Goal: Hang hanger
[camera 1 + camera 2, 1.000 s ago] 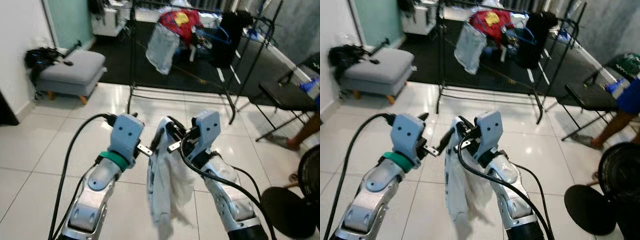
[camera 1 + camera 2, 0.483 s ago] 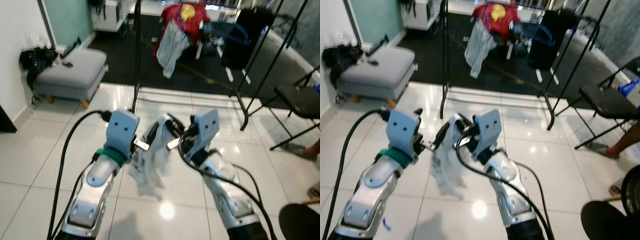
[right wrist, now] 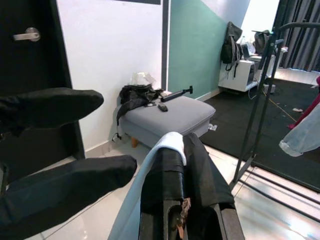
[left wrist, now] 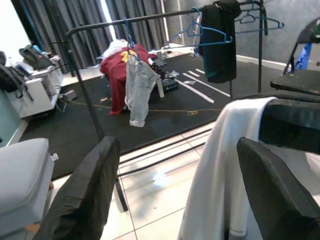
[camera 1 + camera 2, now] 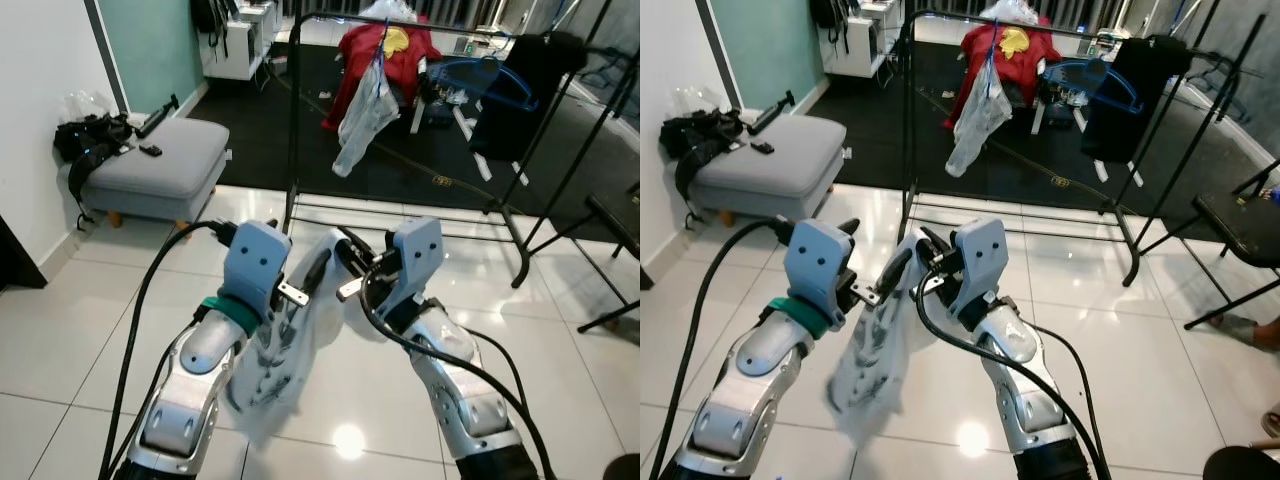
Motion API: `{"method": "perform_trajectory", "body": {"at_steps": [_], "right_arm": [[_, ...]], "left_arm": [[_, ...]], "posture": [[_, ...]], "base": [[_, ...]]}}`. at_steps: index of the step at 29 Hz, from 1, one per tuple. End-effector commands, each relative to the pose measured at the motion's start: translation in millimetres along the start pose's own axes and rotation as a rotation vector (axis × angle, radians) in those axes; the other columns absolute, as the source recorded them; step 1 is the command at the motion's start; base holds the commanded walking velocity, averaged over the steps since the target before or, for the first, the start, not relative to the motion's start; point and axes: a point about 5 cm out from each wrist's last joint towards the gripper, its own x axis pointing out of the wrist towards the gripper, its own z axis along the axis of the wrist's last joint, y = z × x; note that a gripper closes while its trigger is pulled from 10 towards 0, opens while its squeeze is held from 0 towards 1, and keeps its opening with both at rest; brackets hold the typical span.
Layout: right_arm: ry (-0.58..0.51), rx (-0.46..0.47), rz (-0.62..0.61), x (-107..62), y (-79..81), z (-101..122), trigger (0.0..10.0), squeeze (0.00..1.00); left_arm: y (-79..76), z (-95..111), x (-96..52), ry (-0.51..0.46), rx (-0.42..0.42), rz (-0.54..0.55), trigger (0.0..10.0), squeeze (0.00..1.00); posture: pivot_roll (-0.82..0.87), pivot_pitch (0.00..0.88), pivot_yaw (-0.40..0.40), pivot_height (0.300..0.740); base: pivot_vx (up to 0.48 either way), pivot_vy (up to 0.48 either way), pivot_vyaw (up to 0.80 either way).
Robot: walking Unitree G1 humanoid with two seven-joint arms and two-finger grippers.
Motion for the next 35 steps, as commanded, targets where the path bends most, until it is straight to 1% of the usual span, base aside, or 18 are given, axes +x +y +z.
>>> {"method": "perform_trajectory", "body": {"at_steps": [1, 8, 10, 13, 19, 31, 35], "right_arm": [[-0.02, -0.017, -0.013, -1.1, -3.9, 3.4, 10.0, 0.0], [-0.019, -0.019, -0.015, -1.0, -4.6, 3.2, 10.0, 0.0], [-0.019, -0.02, -0.016, -1.3, -5.0, 2.9, 10.0, 0.0], [-0.019, -0.021, -0.017, -1.5, -5.0, 2.7, 10.0, 0.0], [-0.018, -0.021, -0.017, -1.7, -4.7, 2.2, 10.0, 0.0], [-0.018, -0.01, -0.022, -2.7, -5.0, 1.8, 10.0, 0.0], [-0.012, -0.009, -0.026, -3.2, -5.7, 1.5, 10.0, 0.0]], "left_arm": [[-7.3, -2.4, -0.1, 0.02, 0.014, -0.02, 10.0, 0.0], [-11.1, -2.4, 0.2, 0.027, 0.03, -0.031, 10.0, 0.0], [-11.9, -1.8, 0.2, 0.011, 0.06, -0.026, 10.0, 0.0], [-11.4, -1.3, 0.2, 0.001, 0.069, -0.023, 10.0, 0.0], [-8.8, 0.5, 0.4, -0.026, 0.06, -0.02, 10.0, 0.0], [-10.8, 1.2, -0.2, -0.033, 0.059, -0.032, 10.0, 0.0], [-11.6, 0.9, -0.3, -0.036, 0.058, -0.035, 10.0, 0.0]], "posture": [[-0.1, 0.083, 0.027, 0.74], [-0.11, 0.083, 0.027, 0.74], [-0.11, 0.079, 0.029, 0.74], [-0.11, 0.079, 0.029, 0.74], [-0.11, 0.076, 0.031, 0.74], [-0.11, 0.078, 0.032, 0.74], [-0.11, 0.081, 0.031, 0.74]], "base": [[0.0, 0.0, 0.0], [0.0, 0.0, 0.0], [0.0, 0.0, 0.0], [0.0, 0.0, 0.0], [0.0, -0.041, 0.0], [0.302, -0.282, 0.0], [0.401, 0.0, -0.12]]}}
